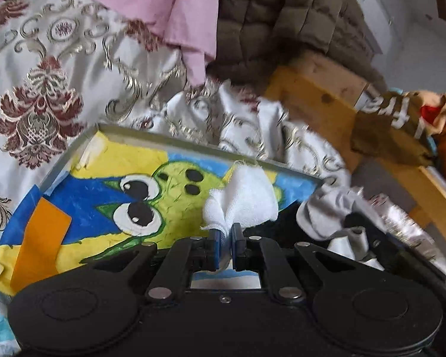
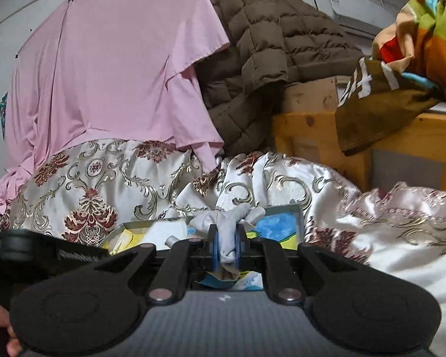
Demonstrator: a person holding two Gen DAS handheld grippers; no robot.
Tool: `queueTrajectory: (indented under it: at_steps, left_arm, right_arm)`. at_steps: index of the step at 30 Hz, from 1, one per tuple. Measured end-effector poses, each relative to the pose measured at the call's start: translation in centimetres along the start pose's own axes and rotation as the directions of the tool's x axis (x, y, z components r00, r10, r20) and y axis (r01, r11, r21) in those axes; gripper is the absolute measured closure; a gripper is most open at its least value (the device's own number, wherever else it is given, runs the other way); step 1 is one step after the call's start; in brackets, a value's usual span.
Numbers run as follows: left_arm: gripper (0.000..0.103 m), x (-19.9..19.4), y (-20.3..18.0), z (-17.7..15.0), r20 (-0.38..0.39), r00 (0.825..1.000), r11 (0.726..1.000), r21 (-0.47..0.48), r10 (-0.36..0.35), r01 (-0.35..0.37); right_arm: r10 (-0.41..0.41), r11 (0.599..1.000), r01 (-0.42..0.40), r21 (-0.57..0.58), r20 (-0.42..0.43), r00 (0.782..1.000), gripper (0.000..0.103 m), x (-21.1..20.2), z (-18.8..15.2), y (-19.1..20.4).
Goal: Organize soft objects
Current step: 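Lower both tools into the tray and open them to release the cloths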
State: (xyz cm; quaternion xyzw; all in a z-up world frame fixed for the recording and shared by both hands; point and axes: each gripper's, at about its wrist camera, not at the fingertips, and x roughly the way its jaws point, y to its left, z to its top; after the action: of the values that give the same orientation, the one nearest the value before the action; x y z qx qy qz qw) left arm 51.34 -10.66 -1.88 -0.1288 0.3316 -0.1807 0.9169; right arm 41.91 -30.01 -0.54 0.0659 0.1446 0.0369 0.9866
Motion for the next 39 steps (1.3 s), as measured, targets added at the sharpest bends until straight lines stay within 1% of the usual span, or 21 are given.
queueTrajectory:
  at_steps: [2, 4, 8, 12, 16, 19, 21, 22, 23, 25, 26, 27, 29, 30, 31, 32, 34, 35, 39]
  left_arm:
    - [0.096, 0.9, 0.5, 0.0, -0.027, 1.000, 1.000, 0.001, 0.006, -0.006]
    - [0.096, 1.4, 0.9, -0.1, -0.038, 0.999, 1.000, -0.001, 0.013, -0.013]
    - [0.095, 1.8, 1.1, -0.2, -0.040, 0.999, 1.000, -0.011, 0.013, -0.014]
    - [0.094, 1.9, 0.8, -0.4, -0.042, 0.999, 0.999, -0.014, 0.028, -0.029]
    - [0.091, 1.8, 0.4, -0.5, -0.050, 0.998, 0.999, -0.002, 0.048, -0.048]
    - [0.084, 1.6, 0.3, -0.6, -0.053, 0.996, 0.998, -0.001, 0.066, -0.066]
    - [0.081, 1.6, 0.3, -0.6, -0.058, 0.996, 0.997, -0.010, 0.074, -0.074]
    - [0.079, 1.6, 0.2, -0.7, -0.060, 0.995, 0.997, -0.013, 0.077, -0.078]
    - [0.074, 1.5, 0.2, -0.7, -0.057, 0.995, 0.997, -0.015, 0.080, -0.081]
    - [0.067, 1.4, 0.0, -0.8, -0.049, 0.995, 0.996, -0.020, 0.083, -0.084]
    - [0.061, 1.3, 0.0, -0.8, -0.044, 0.995, 0.996, -0.024, 0.086, -0.087]
    - [0.058, 1.1, 0.0, -0.9, -0.038, 0.995, 0.996, -0.028, 0.089, -0.090]
    - [0.048, 0.6, -0.1, -1.0, -0.024, 0.995, 0.995, -0.037, 0.093, -0.093]
    - [0.044, 0.3, -0.2, -1.1, -0.015, 0.995, 0.995, -0.038, 0.095, -0.095]
    - [0.041, -0.1, -0.3, -1.1, -0.001, 0.995, 0.994, -0.037, 0.098, -0.098]
    - [0.037, -0.5, -0.4, -1.2, 0.012, 0.995, 0.995, -0.036, 0.099, -0.098]
    - [0.032, -1.5, -0.7, -1.3, 0.037, 0.995, 0.995, -0.028, 0.098, -0.097]
    - [0.030, -2.0, -0.8, -1.4, 0.049, 0.994, 0.995, -0.022, 0.098, -0.097]
    - [0.019, -4.4, -1.3, -1.9, 0.092, 0.991, 0.996, 0.002, 0.093, -0.094]
  right_arm:
    - [-0.004, 1.000, 0.004, 0.004, -0.022, 1.000, 0.092, 0.7, -0.2, 0.2]
    - [-0.008, 1.000, 0.008, 0.009, -0.044, 0.999, 0.092, 1.1, -0.6, 0.1]
    - [-0.006, 1.000, 0.008, 0.028, -0.089, 0.996, 0.091, 2.0, -1.2, -0.2]
    - [-0.014, 1.000, 0.017, 0.023, -0.119, 0.993, 0.091, 2.1, -1.6, -0.3]
    - [-0.015, 1.000, 0.018, 0.021, -0.130, 0.991, 0.089, 1.9, -1.6, -0.3]
    - [-0.008, 1.000, 0.011, 0.021, -0.133, 0.991, 0.085, 1.8, -1.6, -0.6]
    - [0.002, 1.000, 0.001, 0.026, -0.135, 0.991, 0.081, 1.6, -1.6, -0.7]
    - [0.000, 1.000, 0.003, 0.021, -0.135, 0.991, 0.077, 1.4, -1.6, -0.8]
    - [-0.004, 1.000, 0.006, 0.015, -0.132, 0.991, 0.072, 1.3, -1.6, -0.8]
    - [-0.007, 1.000, 0.008, 0.010, -0.127, 0.992, 0.067, 1.0, -1.5, -0.8]
    - [-0.004, 1.000, 0.005, 0.010, -0.122, 0.993, 0.063, 0.8, -1.5, -0.8]
    - [-0.002, 1.000, 0.003, 0.005, -0.116, 0.993, 0.060, 0.5, -1.4, -0.8]
    - [-0.008, 1.000, 0.008, -0.009, -0.104, 0.995, 0.052, 0.0, -1.4, -0.6]
    - [-0.010, 1.000, 0.008, -0.014, -0.098, 0.995, 0.050, -0.4, -1.3, -0.6]
    - [-0.008, 1.000, 0.006, -0.015, -0.090, 0.996, 0.047, -0.7, -1.2, -0.6]
    - [-0.006, 1.000, 0.005, -0.015, -0.082, 0.997, 0.043, -1.1, -1.1, -0.5]
    - [-0.010, 1.000, 0.010, -0.015, -0.065, 0.998, 0.038, -1.9, -0.8, -0.4]
    - [-0.016, 1.000, 0.015, -0.018, -0.053, 0.998, 0.033, -2.5, -0.6, -0.2]
    - [-0.056, 0.998, 0.056, -0.026, -0.011, 0.998, 0.023, -4.8, 0.3, 0.5]
